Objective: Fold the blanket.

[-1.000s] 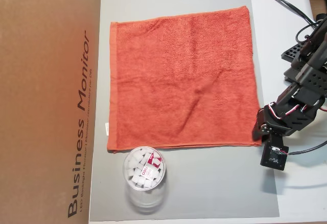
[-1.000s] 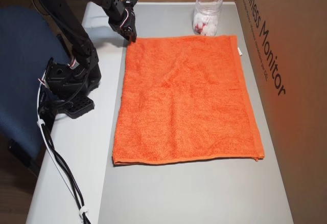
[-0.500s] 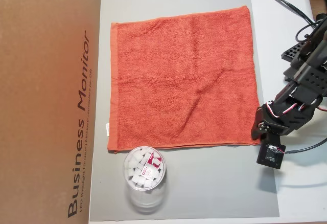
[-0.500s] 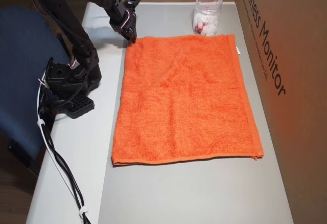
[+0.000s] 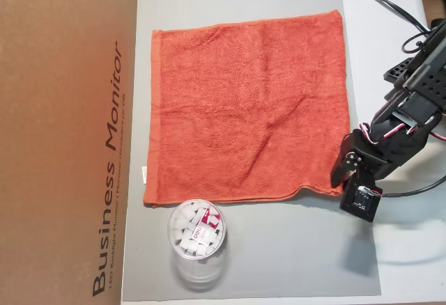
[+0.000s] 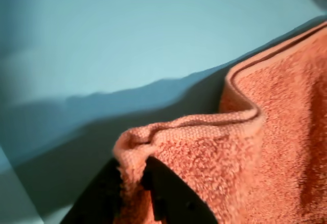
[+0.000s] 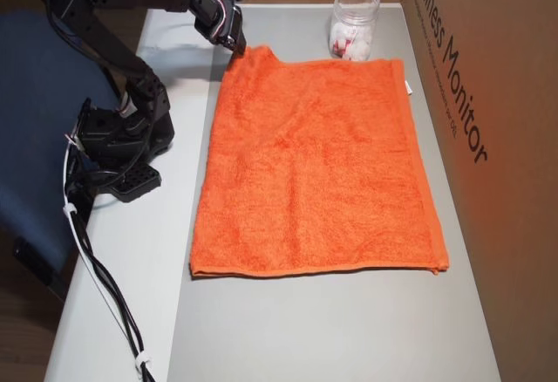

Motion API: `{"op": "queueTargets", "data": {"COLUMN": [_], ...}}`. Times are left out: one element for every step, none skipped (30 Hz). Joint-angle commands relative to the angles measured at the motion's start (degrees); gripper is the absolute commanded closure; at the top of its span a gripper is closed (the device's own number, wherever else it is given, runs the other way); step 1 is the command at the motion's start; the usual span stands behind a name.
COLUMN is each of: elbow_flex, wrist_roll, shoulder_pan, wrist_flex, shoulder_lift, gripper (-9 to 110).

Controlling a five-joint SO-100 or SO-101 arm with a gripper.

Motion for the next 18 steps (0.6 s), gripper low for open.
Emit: {"op": "queueTargets", "data": {"elbow_flex": [-0.4,-0.1,0.2,0.5,1.1,1.6,2.3,3.0,3.7,4.4,5.2,6.0,6.6,7.1,7.6,7.8,7.9,7.8], "wrist_roll": [-0.1,-0.1,-0.1,-0.1,-0.1,-0.1,-0.1,-0.1,-0.1,-0.1,-0.3,-0.3,-0.4,-0.4,-0.2,-0.2,-0.2,-0.2], "shoulder_pan": [0.0,-0.1,-0.1,-0.1,-0.1,-0.1,0.0,0.0,0.0,0.0,0.0,0.0,0.0,0.1,0.1,0.1,0.1,0.1], "wrist_flex": [0.2,0.2,0.2,0.2,0.2,0.2,0.2,0.2,0.2,0.2,0.2,0.2,0.2,0.2,0.2,0.2,0.2,0.2], "shoulder_lift": [4.0,4.7,5.7,6.9,8.3,9.8,11.4,13.2,14.9,16.5,18.2,19.6,21.0,22.2,23.4,24.7,25.5,26.2], "gripper": [102,102,102,102,102,102,102,102,102,102,102,102,102,102,102,102,102,102]}}
